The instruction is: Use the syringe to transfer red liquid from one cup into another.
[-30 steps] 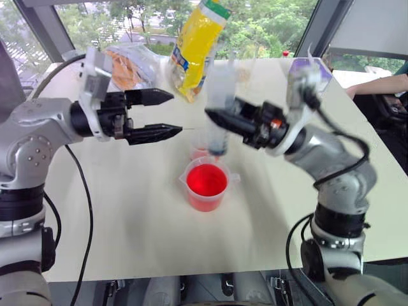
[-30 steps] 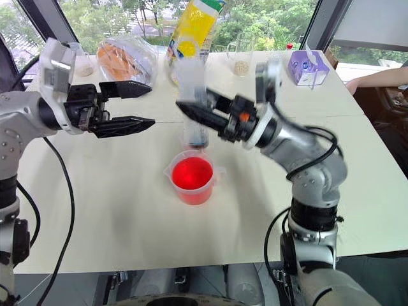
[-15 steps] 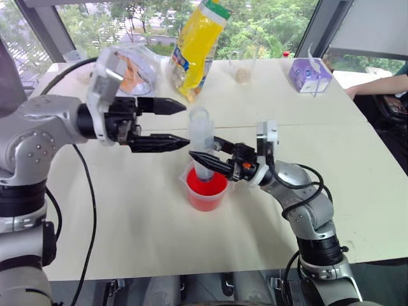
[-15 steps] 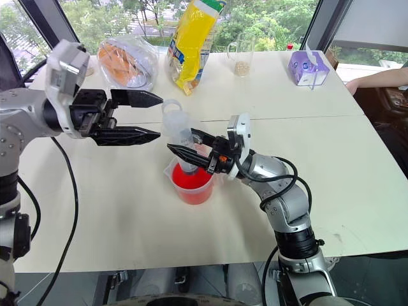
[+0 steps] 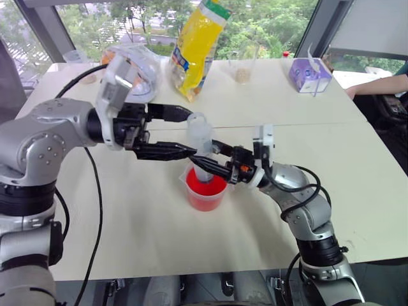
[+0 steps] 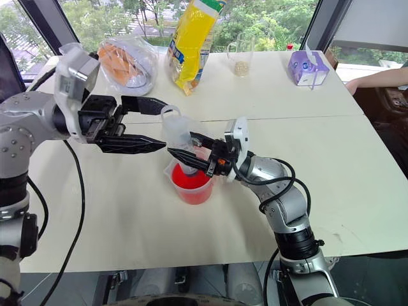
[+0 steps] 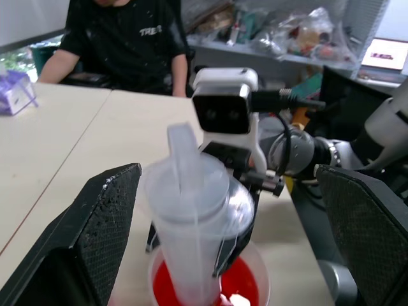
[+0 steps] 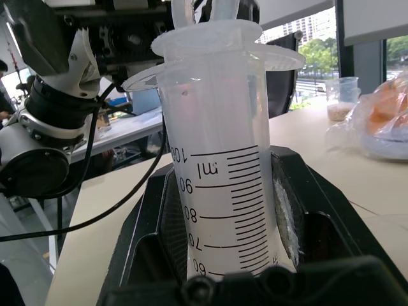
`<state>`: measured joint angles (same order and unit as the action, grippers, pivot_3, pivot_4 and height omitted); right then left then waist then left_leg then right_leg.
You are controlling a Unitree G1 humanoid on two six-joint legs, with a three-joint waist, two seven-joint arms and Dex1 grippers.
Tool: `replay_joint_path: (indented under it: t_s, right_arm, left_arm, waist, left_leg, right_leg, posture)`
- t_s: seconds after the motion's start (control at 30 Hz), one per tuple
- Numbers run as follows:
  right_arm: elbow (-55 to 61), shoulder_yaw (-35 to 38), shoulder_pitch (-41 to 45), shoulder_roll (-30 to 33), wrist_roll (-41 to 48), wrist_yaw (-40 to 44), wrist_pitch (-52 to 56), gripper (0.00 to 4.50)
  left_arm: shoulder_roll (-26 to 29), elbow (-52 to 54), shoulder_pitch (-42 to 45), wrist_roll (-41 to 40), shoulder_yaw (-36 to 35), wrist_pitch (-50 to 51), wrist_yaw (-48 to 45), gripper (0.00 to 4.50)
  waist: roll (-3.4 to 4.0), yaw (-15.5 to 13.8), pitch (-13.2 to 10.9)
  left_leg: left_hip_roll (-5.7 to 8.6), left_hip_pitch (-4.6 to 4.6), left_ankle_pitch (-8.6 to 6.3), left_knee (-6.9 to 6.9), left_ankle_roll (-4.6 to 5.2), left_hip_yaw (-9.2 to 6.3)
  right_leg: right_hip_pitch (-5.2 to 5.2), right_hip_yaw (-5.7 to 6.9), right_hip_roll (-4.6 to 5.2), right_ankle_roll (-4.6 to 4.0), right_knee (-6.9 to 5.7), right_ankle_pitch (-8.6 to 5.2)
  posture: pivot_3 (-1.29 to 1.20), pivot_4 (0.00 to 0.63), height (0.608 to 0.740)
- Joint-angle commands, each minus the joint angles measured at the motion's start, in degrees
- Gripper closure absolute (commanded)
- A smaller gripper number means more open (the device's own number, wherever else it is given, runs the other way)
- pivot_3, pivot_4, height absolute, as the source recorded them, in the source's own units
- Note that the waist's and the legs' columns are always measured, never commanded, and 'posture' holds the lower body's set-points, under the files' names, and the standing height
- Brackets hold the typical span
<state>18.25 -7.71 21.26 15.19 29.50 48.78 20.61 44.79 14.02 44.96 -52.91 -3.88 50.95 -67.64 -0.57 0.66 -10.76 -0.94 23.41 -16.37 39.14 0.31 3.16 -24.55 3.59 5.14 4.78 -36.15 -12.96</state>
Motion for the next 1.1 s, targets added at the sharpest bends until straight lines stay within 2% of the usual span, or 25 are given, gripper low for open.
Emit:
replay_joint_path:
  t_s: [0.03, 0.07, 0.1, 0.13, 0.37, 0.4, 1.1]
  right_arm:
    - [0.7, 0.2, 1.3, 0.6, 0.2, 0.5, -1.2, 3.02]
    - [0.7, 0.2, 1.4, 0.7, 0.1, 0.6, -1.2, 3.02]
    - [0.7, 0.2, 1.4, 0.9, 0.1, 0.6, -1.3, 3.02]
    - [0.7, 0.1, 1.4, 0.9, 0.1, 0.6, -1.3, 3.02]
    - [0.7, 0.0, 1.4, 1.2, 0.1, 0.6, -1.4, 3.02]
    - [0.6, -0.1, 1.5, 1.3, 0.1, 0.6, -1.4, 3.02]
    - [-2.8, -1.3, -0.8, 2.8, 0.1, 2.5, -2.1, 3.02]
  left_arm:
    - [-0.2, 0.6, 1.4, -1.4, -0.5, 0.3, -0.7, 0.0]
    - [-0.3, 0.6, 1.5, -1.5, -0.4, 0.3, -0.7, 0.0]
    - [-0.4, 0.5, 1.5, -1.5, -0.4, 0.3, -0.7, 0.53]
    - [-0.4, 0.5, 1.5, -1.4, -0.3, 0.3, -0.8, 0.79]
    - [-0.5, 0.0, 1.0, -0.5, 0.6, -0.3, -1.7, 4.34]
    - [-0.6, -0.2, 1.0, -0.3, 0.6, -0.4, -1.7, 4.44]
    - [-2.5, -5.0, 9.6, 0.0, -1.8, -0.9, 0.7, 4.44]
  waist:
    - [0.0, 0.0, 0.0]
    - [0.0, 0.0, 0.0]
    - [0.0, 0.0, 0.0]
    - [0.0, 0.0, 0.0]
    - [0.0, 0.0, 0.0]
    - [0.0, 0.0, 0.0]
    - [0.0, 0.0, 0.0]
  left_leg:
    - [0.0, 0.0, 0.0, 0.0, 0.0, 0.0]
    - [0.0, 0.0, 0.0, 0.0, 0.0, 0.0]
    - [0.0, 0.0, 0.0, 0.0, 0.0, 0.0]
    - [0.0, 0.0, 0.0, 0.0, 0.0, 0.0]
    - [0.0, 0.0, 0.0, 0.0, 0.0, 0.0]
    - [0.0, 0.0, 0.0, 0.0, 0.0, 0.0]
    - [0.02, -0.01, 0.0, 0.02, 0.0, 0.0]
  right_leg:
    - [0.0, 0.0, 0.0, 0.0, 0.0, 0.0]
    - [0.0, 0.0, 0.0, 0.0, 0.0, 0.0]
    - [0.0, 0.0, 0.0, 0.0, 0.0, 0.0]
    - [0.0, 0.0, 0.0, 0.0, 0.0, 0.0]
    - [0.0, 0.0, -0.01, 0.0, 0.0, 0.0]
    - [0.0, 0.0, -0.01, 0.0, 0.0, 0.0]
    - [0.01, 0.0, -0.02, 0.0, -0.03, 0.0]
  posture:
    - [0.0, 0.15, 0.74]
    - [0.0, 0.15, 0.74]
    - [0.0, 0.15, 0.74]
    - [0.0, 0.15, 0.74]
    - [0.0, 0.15, 0.74]
    - [0.0, 0.15, 0.74]
    - [0.0, 0.15, 0.74]
